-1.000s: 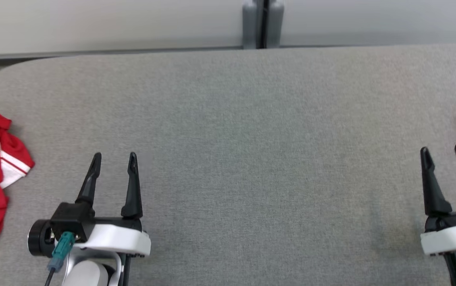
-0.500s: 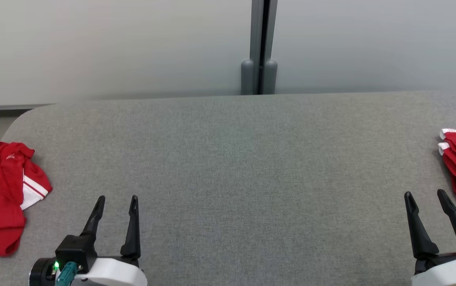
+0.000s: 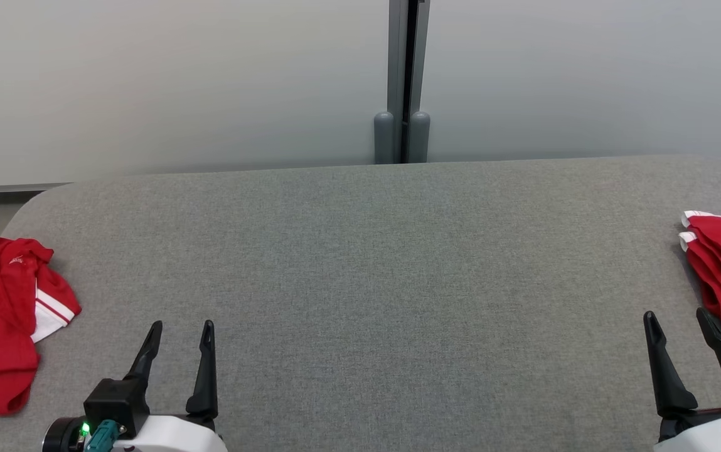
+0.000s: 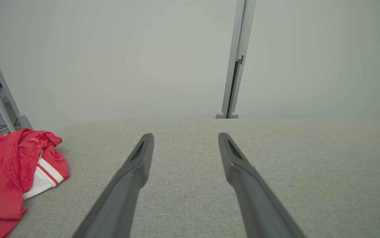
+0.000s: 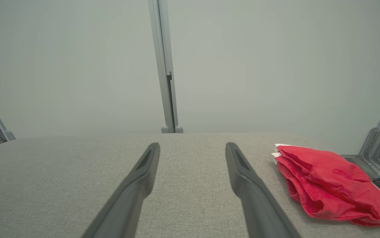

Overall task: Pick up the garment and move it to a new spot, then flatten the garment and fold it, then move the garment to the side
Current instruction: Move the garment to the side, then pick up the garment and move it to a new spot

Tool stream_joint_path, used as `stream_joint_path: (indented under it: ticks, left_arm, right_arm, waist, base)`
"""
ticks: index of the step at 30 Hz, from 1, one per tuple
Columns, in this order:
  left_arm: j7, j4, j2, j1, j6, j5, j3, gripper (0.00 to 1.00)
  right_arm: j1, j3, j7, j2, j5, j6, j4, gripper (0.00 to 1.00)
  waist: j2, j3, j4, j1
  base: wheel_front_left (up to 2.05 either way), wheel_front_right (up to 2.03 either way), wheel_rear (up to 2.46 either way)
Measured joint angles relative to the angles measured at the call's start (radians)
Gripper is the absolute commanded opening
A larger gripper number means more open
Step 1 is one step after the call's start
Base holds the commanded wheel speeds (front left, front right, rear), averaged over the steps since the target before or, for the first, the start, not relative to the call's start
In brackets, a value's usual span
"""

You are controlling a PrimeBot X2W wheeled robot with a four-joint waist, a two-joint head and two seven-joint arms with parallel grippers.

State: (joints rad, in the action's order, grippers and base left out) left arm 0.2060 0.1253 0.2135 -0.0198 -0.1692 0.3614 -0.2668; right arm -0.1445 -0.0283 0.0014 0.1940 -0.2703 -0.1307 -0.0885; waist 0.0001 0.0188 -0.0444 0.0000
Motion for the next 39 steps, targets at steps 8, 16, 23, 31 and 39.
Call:
stream_joint_path:
  ticks: [8, 16, 23, 31, 39]
  left_arm:
    - [0.000, 0.015, -0.002, 0.002, 0.000, 0.007, -0.009, 1.00]
    - [0.009, 0.026, -0.003, 0.030, 0.005, 0.011, -0.009, 1.00]
    - [0.016, 0.042, 0.002, 0.085, 0.025, 0.016, -0.011, 1.00]
    - [0.027, 0.045, 0.015, 0.117, 0.042, 0.019, -0.007, 1.00]
    - [0.033, 0.044, 0.021, 0.120, 0.041, 0.027, 0.000, 1.00]
  right_arm:
    - [0.000, -0.008, 0.000, 0.000, 0.000, 0.000, 0.000, 1.00]
    - [-0.019, -0.027, 0.008, -0.011, 0.010, 0.000, -0.024, 1.00]
    - [-0.033, -0.032, 0.019, -0.017, 0.019, 0.000, -0.064, 1.00]
    - [-0.029, -0.014, 0.028, -0.029, 0.025, 0.000, -0.097, 1.00]
    - [-0.022, -0.003, 0.039, -0.025, 0.033, 0.000, -0.109, 1.00]
  waist:
    - [0.0000, 0.003, -0.008, 0.0000]
    - [0.0000, 0.006, -0.051, 0.0000]
    - [0.0000, 0.005, -0.169, 0.0000]
    - [0.0000, 0.001, -0.343, 0.0000]
    - [0.0000, -0.003, -0.462, 0.0000]
  base:
    - [0.00, 0.00, 0.00]
    - [0.00, 0.00, 0.00]
    - [0.00, 0.00, 0.00]
    - [0.00, 0.00, 0.00]
    - [0.00, 0.00, 0.00]
